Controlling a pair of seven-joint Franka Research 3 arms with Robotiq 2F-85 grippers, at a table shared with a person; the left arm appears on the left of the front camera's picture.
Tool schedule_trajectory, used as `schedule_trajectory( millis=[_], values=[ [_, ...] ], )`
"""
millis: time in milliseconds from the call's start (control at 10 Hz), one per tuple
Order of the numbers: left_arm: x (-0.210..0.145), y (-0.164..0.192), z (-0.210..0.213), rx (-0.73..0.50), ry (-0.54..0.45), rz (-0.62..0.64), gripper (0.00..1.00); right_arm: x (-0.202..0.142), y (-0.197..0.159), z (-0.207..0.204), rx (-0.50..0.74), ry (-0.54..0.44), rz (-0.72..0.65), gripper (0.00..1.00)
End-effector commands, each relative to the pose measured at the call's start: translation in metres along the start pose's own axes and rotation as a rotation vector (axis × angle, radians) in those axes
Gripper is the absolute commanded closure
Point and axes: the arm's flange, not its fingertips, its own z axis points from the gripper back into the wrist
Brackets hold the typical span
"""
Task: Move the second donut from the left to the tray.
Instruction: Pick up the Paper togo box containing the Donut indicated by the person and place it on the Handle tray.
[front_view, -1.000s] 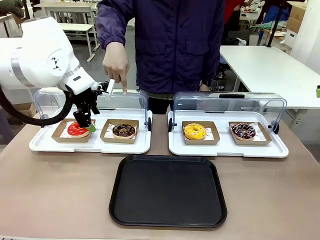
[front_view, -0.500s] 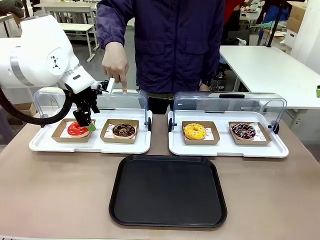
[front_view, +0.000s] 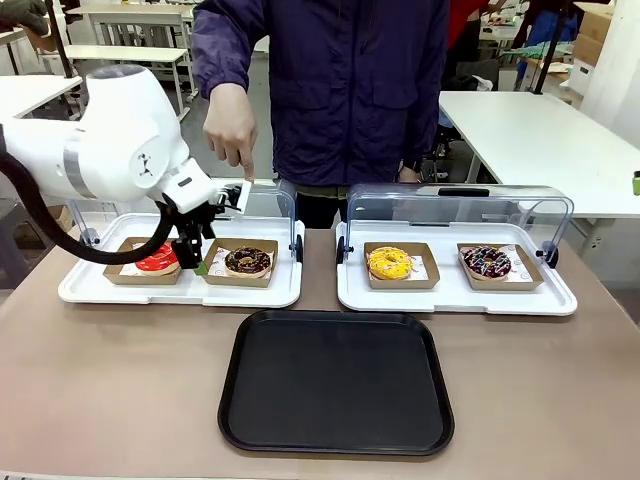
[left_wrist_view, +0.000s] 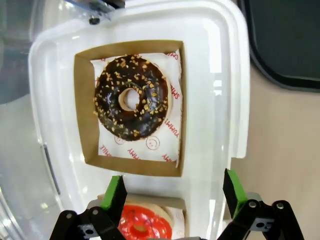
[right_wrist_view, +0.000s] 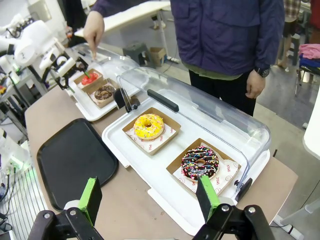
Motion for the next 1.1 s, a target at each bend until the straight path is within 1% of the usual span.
schedule_trajectory(
  millis=[0, 100, 200, 1000],
  values=[
    [0.008, 0.007, -0.015, 0.0, 0.03, 0.007, 0.0, 0.003, -0.002, -0.001, 0.006, -0.028, 0.024, 0.0],
    [0.009, 0.008, -0.02, -0.021, 0.033, -0.005, 0.0, 0.003, -0.002, -0.001, 0.006, -0.028, 0.024, 0.0],
    [0.008, 0.011, -0.028, -0.006, 0.044, -0.014, 0.0, 0.003, -0.002, -0.001, 0.006, -0.028, 0.024, 0.0],
    [0.004, 0.021, -0.065, -0.056, 0.079, -0.003, 0.0, 0.003, -0.002, -0.001, 0.006, -0.028, 0.024, 0.0]
  ],
)
